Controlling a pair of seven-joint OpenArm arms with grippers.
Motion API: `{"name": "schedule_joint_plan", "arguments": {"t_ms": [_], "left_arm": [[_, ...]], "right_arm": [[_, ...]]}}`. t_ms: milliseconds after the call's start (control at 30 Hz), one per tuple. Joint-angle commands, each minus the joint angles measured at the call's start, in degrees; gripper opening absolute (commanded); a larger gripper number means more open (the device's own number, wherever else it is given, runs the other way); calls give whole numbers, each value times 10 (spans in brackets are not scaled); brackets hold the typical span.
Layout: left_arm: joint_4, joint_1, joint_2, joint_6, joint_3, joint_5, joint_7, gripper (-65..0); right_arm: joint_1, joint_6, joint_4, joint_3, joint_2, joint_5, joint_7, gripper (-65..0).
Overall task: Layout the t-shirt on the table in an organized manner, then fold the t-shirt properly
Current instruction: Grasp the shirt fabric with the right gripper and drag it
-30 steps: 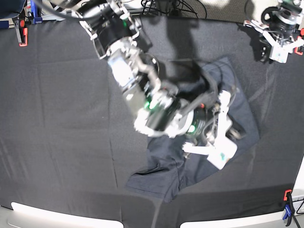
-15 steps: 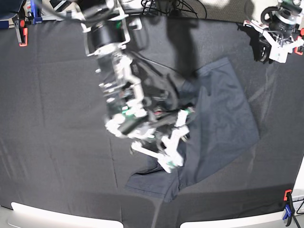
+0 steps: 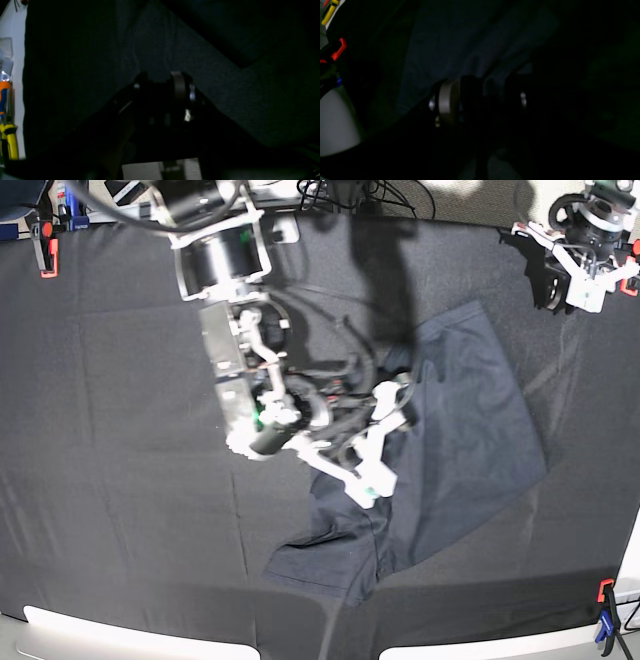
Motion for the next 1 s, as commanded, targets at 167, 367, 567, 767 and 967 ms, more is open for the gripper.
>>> {"name": "schedule_joint_plan", "arguments": {"t_ms": [167, 367, 567, 767, 967], "left_arm": [[10, 3, -5, 5, -3, -1, -15, -510], [10, 3, -5, 5, -3, -1, -15, -510], [10, 3, -5, 5, -3, -1, -15, -510], [10, 3, -5, 5, -3, -1, -15, -510], [10, 3, -5, 5, -3, -1, -15, -510]], "right_arm": [[12, -14, 9, -4, -13, -11, -14, -364], [12, -19, 9, -17, -13, -61, 14, -650], [16, 15, 9, -20, -13, -5, 112, -650], [45, 95, 9, -49, -13, 247, 101, -650], [83, 97, 10, -165, -13, 272, 105, -650]]}}
